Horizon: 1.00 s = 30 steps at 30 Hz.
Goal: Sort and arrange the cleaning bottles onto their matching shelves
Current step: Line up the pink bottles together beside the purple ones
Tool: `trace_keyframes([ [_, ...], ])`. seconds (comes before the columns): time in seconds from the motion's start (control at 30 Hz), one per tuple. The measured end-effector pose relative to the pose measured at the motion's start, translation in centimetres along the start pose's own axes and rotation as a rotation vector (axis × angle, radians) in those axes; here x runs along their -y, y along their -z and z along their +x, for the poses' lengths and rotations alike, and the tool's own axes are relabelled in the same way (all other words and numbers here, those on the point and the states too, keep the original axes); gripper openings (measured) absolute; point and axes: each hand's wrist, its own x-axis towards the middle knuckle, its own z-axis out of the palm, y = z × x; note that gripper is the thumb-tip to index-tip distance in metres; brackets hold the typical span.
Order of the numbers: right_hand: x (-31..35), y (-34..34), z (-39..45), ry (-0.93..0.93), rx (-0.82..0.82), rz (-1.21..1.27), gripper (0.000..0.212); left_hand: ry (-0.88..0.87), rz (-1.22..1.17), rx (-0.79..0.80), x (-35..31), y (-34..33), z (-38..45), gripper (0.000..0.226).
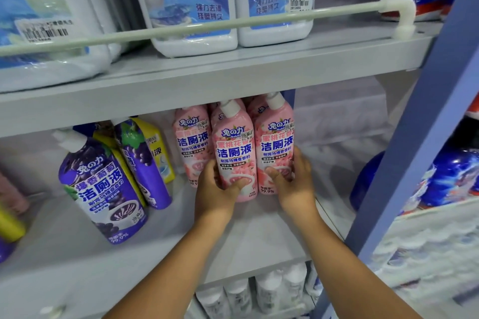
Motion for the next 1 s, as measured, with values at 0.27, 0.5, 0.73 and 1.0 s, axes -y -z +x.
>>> trace_keyframes([
  [0.27,-0.3,-0.7,0.8,-0.062,0.007,-0.017,0.064,-0.01,0.015,-0.01,0.0,-0.3,0.8,0.063],
  [0.5,-0.8,-0.8,1.0,-0.049,0.006,-0.059,0.06,-0.022,0.042,-0.038,0.2,-0.8,1.0,0.074],
  [0.73,-1.7,-1.2,0.8,-0.089,0.06,0.01,0.058,-0.026,0.052,-0.029,-0.1,-0.9,1.1,0.073],
  [1.0,-1.6,-1.3,0.8,-0.072,0.002,-0.014,0.073,0.018,0.004,-0.061,0.2,-0.9,0.5,0.057],
])
